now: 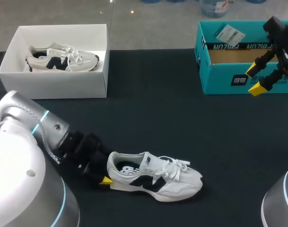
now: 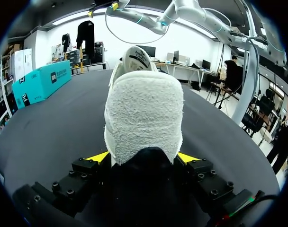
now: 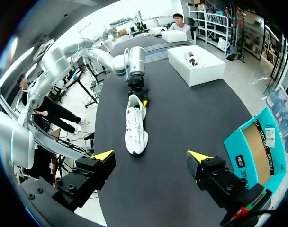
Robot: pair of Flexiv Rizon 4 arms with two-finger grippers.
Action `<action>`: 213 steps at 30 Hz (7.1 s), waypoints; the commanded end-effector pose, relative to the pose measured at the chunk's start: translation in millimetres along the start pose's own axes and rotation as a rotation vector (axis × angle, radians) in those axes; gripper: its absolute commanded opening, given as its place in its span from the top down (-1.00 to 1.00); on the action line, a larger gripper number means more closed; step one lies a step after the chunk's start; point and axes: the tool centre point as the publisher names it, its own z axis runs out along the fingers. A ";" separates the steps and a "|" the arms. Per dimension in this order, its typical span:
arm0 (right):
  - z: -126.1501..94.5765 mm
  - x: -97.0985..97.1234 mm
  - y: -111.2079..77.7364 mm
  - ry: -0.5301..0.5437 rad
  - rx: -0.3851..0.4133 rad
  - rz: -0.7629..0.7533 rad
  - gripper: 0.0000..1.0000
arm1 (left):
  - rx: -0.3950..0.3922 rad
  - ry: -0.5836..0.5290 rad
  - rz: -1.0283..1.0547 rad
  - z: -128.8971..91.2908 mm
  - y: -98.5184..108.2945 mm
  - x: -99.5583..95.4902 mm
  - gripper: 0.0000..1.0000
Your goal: Take the shoe out of the shoebox, open the shoe tongue, remove and reinsert the insole, then place the shoe into the shoebox
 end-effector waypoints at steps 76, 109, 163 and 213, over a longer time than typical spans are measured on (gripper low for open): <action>0.7 -1.5 0.5 0.001 0.003 0.000 -1.00 | 0.052 -0.089 -0.074 2.2 5.9 14.6 -1.00; 0.7 -1.5 0.5 0.001 0.003 0.000 -1.00 | 0.038 -0.125 -0.083 9.0 2.0 14.1 -1.00; 0.7 -1.5 0.5 0.001 0.003 0.000 -1.00 | 0.010 -0.129 -0.072 20.5 -0.6 11.9 1.00; 82.5 81.5 5.5 -0.065 0.170 0.541 -1.00 | 0.010 -0.129 -0.072 20.5 -0.6 11.9 1.00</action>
